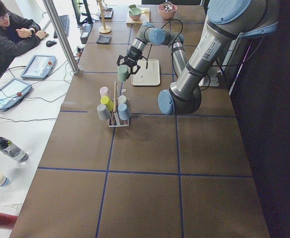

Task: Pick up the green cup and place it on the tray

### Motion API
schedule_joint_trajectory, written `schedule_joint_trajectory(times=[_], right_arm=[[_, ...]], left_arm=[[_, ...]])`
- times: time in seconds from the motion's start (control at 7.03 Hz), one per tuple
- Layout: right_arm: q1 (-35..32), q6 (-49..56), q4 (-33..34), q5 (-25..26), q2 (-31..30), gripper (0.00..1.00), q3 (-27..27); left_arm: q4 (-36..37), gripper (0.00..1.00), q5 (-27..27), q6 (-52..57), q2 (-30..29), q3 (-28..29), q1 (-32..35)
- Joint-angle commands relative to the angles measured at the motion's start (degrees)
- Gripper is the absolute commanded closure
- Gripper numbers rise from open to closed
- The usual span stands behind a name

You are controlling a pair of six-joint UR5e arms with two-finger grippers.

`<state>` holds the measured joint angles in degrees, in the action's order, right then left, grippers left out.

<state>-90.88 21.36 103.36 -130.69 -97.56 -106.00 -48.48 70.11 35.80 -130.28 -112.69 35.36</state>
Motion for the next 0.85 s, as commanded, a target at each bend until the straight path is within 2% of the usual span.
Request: schedule_joint_trajectory(times=[0.0,0.43,0.71], right_arm=[[0.0,0.0,-0.1,0.0,0.0,0.00,0.0],[0.0,0.0,-0.1,0.0,0.1,0.00,0.0],[0.0,0.0,-0.1,0.1,0.1,0.00,0.0]], left_arm=[[-5.8,0.34,6.5,-2.7,0.3,-3.7,1.4],[-23.6,0.34,12.8,-17.1,4.2,-3.9,1.3],[-37.0,0.34,14.3,-26.8,8.5,-3.9,1.3]])
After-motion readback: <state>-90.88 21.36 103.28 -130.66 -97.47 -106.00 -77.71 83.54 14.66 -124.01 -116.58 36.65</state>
